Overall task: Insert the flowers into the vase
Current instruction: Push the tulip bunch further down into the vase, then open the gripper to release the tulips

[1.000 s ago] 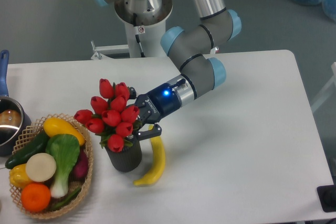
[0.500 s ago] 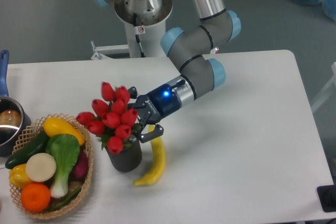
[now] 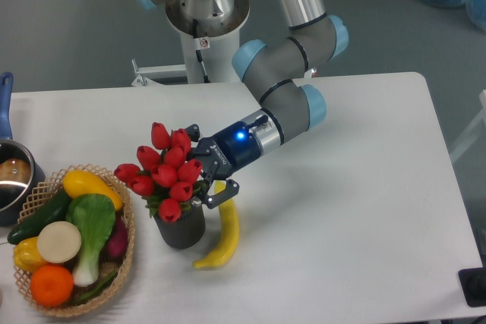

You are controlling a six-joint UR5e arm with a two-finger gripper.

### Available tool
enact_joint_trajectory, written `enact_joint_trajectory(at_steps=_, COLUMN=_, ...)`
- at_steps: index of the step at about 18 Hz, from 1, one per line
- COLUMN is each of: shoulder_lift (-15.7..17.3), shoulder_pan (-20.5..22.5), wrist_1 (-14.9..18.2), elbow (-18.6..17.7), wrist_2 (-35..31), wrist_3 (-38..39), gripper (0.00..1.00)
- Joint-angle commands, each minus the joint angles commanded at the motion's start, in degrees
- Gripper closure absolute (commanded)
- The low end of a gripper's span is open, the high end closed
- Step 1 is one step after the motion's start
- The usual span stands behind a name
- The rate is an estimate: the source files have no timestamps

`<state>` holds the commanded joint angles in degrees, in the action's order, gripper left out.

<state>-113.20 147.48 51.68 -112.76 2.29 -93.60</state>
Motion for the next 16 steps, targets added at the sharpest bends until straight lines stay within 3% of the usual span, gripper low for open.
enact_joint_trajectory(at_steps=2, shoulder_lift=0.0, shoulder_pan=0.0, wrist_1=0.0, elbow=0.0, wrist_2=0.0, wrist_3=0.0, gripper=0.16)
enact_joint_trajectory(at_steps=5, shoulder_lift=0.1, shoulder_pan=0.2, wrist_1=0.0, elbow=0.0, wrist_2=0.0, wrist_3=-0.8, gripper=0.01)
enact_joint_trajectory(at_steps=12, shoulder_lift=0.2, shoulder_pan=0.9, wrist_1=0.1, elbow=-0.7, wrist_2=-0.3, wrist_3=-1.1, gripper=0.00)
enact_joint_trajectory(at_steps=16, shoulder_lift=1.4, shoulder_pan=1.8, wrist_1=0.2, elbow=-0.8, wrist_2=-7.4, wrist_3=-0.4, gripper=0.00)
